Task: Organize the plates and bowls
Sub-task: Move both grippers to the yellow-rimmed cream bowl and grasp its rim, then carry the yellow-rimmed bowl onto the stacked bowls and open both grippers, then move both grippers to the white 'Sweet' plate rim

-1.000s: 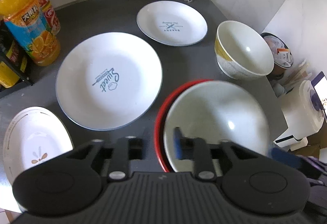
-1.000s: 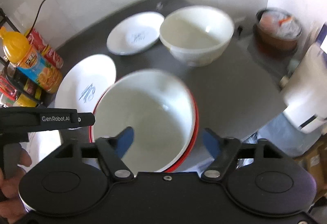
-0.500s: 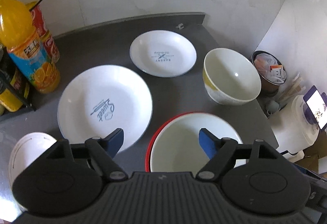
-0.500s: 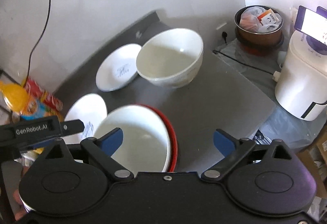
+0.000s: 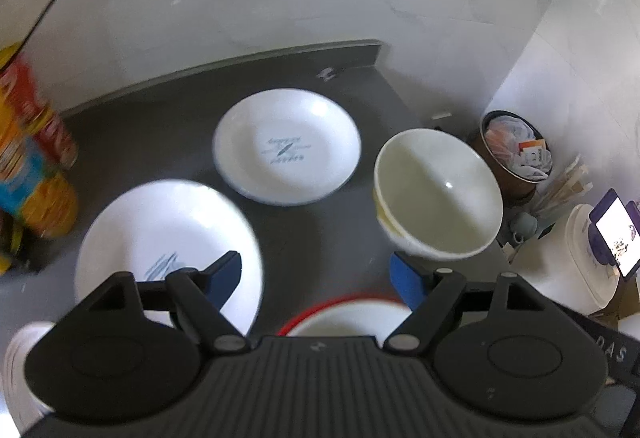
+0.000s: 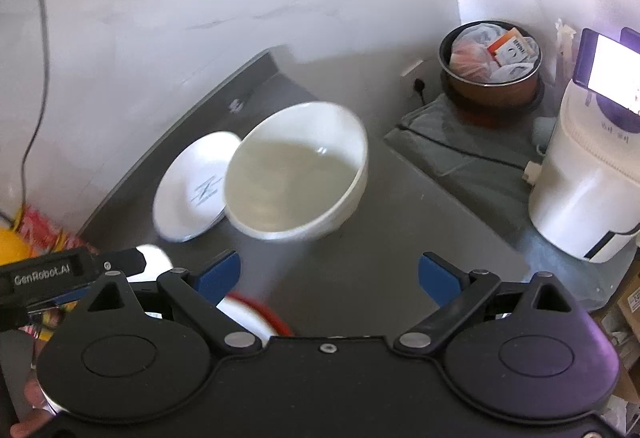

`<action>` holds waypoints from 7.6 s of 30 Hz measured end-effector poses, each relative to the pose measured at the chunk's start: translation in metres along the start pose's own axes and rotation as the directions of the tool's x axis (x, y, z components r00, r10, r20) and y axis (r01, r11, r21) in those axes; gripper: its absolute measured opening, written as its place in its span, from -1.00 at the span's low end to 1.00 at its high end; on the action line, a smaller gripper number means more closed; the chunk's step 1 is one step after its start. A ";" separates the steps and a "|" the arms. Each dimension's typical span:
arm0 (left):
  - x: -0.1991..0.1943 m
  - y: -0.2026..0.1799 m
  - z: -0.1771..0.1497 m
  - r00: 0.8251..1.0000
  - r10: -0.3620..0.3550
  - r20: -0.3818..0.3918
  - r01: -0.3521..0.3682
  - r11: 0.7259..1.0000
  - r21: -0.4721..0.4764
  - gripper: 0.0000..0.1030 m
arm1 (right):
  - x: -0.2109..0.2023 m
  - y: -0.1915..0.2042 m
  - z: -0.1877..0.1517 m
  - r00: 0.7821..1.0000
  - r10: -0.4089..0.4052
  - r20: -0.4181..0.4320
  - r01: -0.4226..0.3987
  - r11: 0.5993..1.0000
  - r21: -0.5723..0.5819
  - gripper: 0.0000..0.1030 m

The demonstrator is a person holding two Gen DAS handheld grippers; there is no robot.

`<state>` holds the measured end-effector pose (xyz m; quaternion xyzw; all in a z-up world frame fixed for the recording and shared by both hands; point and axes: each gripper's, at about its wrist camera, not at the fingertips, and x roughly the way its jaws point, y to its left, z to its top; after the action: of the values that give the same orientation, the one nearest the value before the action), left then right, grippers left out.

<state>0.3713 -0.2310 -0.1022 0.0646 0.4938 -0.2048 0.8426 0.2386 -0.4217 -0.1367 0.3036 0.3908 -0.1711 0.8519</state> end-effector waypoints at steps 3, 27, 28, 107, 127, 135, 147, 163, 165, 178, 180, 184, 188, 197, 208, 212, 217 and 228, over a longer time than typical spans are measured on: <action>0.018 -0.005 0.015 1.000 -0.001 -0.009 0.001 1.000 0.019 0.55 | 0.013 -0.004 0.011 1.000 -0.013 0.001 0.013 1.000 0.016 0.87; 0.118 -0.036 0.060 0.995 -0.053 -0.082 0.059 0.996 0.067 0.21 | 0.093 -0.022 0.044 0.993 -0.111 -0.046 0.115 0.989 0.091 0.30; 0.122 -0.036 0.060 0.994 -0.056 -0.094 0.063 0.996 0.064 0.09 | 0.097 -0.023 0.043 0.993 -0.108 -0.055 0.113 0.989 0.097 0.25; -0.044 0.026 -0.087 0.995 -0.099 -0.024 0.094 0.983 -0.157 -0.87 | -0.032 0.042 -0.064 0.993 0.018 -0.118 -0.042 0.978 -0.204 -0.72; -0.014 0.042 -0.104 0.990 -0.085 -0.109 0.063 0.979 -0.193 -0.82 | -0.018 0.058 -0.077 0.983 -0.059 -0.173 0.005 0.955 -0.297 -0.57; -0.013 0.034 -0.103 0.992 -0.054 -0.112 0.034 0.984 -0.177 -0.81 | -0.029 0.058 -0.080 0.986 -0.055 -0.154 -0.001 0.939 -0.345 -0.54; -0.041 0.024 -0.097 0.997 -0.001 -0.077 -0.013 0.984 -0.176 0.18 | -0.051 0.037 -0.076 0.990 0.035 -0.140 -0.077 0.949 -0.307 -0.33; -0.092 0.054 -0.118 0.995 0.090 -0.040 -0.098 0.954 -0.283 0.28 | -0.068 0.040 -0.072 0.976 0.149 -0.157 -0.192 0.931 -0.309 -0.11; -0.096 0.059 -0.119 0.996 0.087 -0.031 -0.092 0.950 -0.299 0.28 | -0.066 0.045 -0.073 0.975 0.145 -0.170 -0.194 0.925 -0.328 -0.11; -0.087 0.110 -0.103 0.993 0.121 0.001 -0.114 0.937 -0.330 0.45 | -0.049 0.090 -0.058 0.980 0.158 -0.124 -0.191 0.922 -0.337 0.37; -0.083 0.120 -0.097 0.993 0.121 0.003 -0.114 0.938 -0.328 0.45 | -0.043 0.098 -0.053 0.982 0.150 -0.116 -0.180 0.929 -0.323 0.37; -0.079 0.142 -0.085 0.992 0.121 0.029 -0.104 0.937 -0.333 0.46 | -0.033 0.120 -0.046 0.986 0.138 -0.096 -0.162 0.932 -0.325 0.39; -0.072 0.165 -0.075 0.992 0.126 0.031 -0.107 0.928 -0.356 0.47 | -0.022 0.136 -0.039 0.987 0.133 -0.090 -0.155 0.939 -0.307 0.40; -0.051 0.207 -0.064 0.992 0.128 0.001 -0.117 0.909 -0.400 0.48 | 0.005 0.173 -0.028 0.988 0.119 -0.102 -0.146 0.935 -0.324 0.56; -0.020 0.239 -0.051 0.991 0.122 -0.046 -0.131 0.906 -0.403 0.48 | 0.057 0.213 -0.018 0.982 0.079 -0.173 -0.133 0.936 -0.326 0.56; -0.004 0.246 -0.048 0.990 0.120 -0.072 -0.139 0.908 -0.395 0.48 | 0.082 0.219 -0.015 0.974 0.047 -0.221 -0.115 0.944 -0.309 0.54; 0.010 0.259 -0.049 0.986 0.131 -0.102 -0.162 0.892 -0.421 0.48 | 0.114 0.222 -0.017 0.963 -0.001 -0.269 -0.078 0.956 -0.283 0.49; 0.056 0.276 -0.051 0.981 0.058 -0.183 -0.128 0.907 -0.401 0.31 | 0.165 0.221 -0.031 0.930 -0.133 -0.343 0.021 0.950 -0.311 0.27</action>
<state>0.4672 0.0195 -0.2020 -0.0736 0.5909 -0.0496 0.8018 0.4429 -0.2433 -0.1945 0.1803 0.5734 -0.0843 0.7947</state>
